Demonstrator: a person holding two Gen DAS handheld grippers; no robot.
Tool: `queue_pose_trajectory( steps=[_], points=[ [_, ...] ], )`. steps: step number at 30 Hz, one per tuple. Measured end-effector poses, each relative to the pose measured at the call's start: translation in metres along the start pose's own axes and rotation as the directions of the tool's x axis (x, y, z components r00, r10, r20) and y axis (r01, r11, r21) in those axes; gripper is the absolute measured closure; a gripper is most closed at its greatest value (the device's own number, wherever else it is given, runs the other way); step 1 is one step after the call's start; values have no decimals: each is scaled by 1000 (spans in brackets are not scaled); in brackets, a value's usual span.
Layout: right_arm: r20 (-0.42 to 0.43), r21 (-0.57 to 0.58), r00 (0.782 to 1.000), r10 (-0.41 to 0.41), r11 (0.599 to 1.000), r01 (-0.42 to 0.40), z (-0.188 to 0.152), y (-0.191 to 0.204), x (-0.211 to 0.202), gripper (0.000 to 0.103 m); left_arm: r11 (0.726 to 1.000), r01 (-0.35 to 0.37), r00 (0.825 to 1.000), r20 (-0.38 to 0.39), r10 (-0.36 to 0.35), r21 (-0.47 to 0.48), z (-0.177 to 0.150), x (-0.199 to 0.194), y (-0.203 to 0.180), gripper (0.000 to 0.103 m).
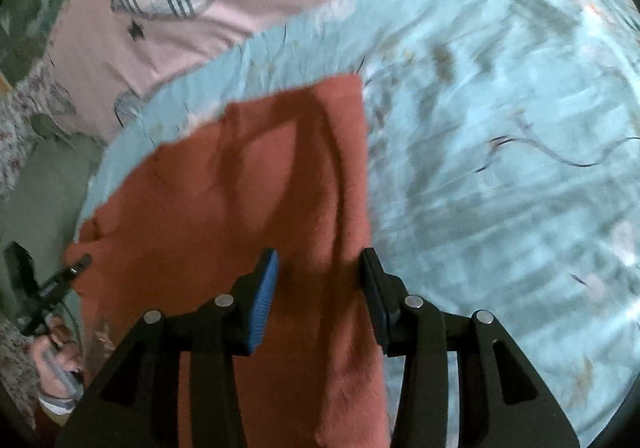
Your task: Fold small clothes
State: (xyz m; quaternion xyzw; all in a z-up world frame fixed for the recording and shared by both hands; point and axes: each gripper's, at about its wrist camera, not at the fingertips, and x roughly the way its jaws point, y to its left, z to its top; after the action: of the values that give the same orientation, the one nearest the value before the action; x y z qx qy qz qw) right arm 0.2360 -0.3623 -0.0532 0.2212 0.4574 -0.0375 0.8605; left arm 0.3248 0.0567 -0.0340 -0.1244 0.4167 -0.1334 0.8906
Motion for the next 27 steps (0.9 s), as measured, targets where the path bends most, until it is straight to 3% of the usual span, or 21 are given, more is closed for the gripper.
queue_pose_trajectory(
  steps=[1,3,6,9,12,14,16,19,22,25,27],
  points=[
    [11,-8,1000,-16,1000,16,1,0,-2,94,1000,-2,1000,-2,2,2,0,1,-1,96],
    [60,26,998,8,1000,-9,2,-9,-22,93,1000,-6,1000,-4,6,7,0,1,-1,96],
    [133,46,990,-51,998,45,4,-23,-47,93,1000,19,1000,0,-19,8,0,-4,-5,96],
    [82,69,996,-45,997,40,2,-36,-34,93,995,100,995,-3,-100,25,0,-6,-18,95],
    [56,78,995,-83,994,78,0,-36,-27,89,995,59,998,-15,-57,86,-5,7,-36,95],
    [119,88,984,-131,989,121,-2,-27,-45,89,997,37,999,-42,-34,65,-9,21,-32,95],
    [173,55,980,-98,994,89,-7,-10,-59,88,999,36,997,-62,-34,35,-11,26,-24,95],
    [114,-42,993,-28,999,33,-20,17,-51,88,998,63,996,-65,-61,23,-11,24,-16,95],
    [40,5,991,-125,992,125,-29,-1,-30,88,998,49,996,-72,-45,46,-13,26,-18,95],
    [64,113,997,-51,993,43,-36,-20,-43,88,997,35,997,-71,-30,62,-14,22,-16,93],
    [82,92,995,-51,995,43,-41,-14,-54,87,997,9,998,-63,-4,74,-16,12,-8,92]
  ],
)
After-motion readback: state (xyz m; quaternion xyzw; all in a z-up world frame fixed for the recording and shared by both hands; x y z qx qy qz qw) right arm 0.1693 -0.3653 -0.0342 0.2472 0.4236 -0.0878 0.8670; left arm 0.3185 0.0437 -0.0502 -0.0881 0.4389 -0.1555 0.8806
